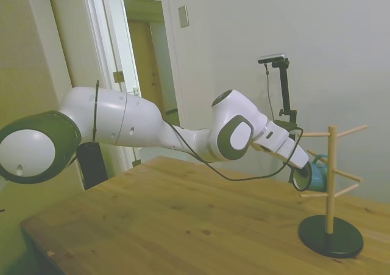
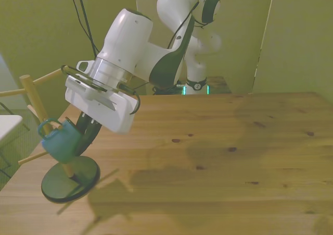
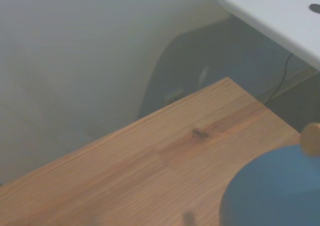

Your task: Unload the mug

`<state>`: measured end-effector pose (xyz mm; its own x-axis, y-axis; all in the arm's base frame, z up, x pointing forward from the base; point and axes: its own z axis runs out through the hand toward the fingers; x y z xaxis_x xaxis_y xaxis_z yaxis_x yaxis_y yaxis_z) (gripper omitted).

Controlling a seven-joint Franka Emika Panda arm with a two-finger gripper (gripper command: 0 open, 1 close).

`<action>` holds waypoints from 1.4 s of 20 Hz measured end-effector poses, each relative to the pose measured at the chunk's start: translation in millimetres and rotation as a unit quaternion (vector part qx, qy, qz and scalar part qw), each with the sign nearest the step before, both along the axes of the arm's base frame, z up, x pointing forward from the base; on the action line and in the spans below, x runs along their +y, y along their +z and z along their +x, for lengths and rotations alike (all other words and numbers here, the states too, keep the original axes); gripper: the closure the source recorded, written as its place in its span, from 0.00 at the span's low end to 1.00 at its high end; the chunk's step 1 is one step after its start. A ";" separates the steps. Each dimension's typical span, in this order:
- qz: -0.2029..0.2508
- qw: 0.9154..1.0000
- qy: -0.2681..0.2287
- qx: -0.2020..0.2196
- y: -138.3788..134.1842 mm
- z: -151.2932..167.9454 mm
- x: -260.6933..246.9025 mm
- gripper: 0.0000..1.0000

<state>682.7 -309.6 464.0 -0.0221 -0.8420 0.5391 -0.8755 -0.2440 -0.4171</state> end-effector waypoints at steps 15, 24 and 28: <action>0.017 1.000 0.012 -0.019 47.1 -14.1 25.6 1.00; 0.026 0.998 0.048 -0.010 42.4 17.8 83.8 1.00; 0.034 0.996 0.079 -0.004 40.7 37.3 137.7 1.00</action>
<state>719.9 -171.9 504.7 0.1095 -0.8702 0.4803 -0.8254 -0.3489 -0.4438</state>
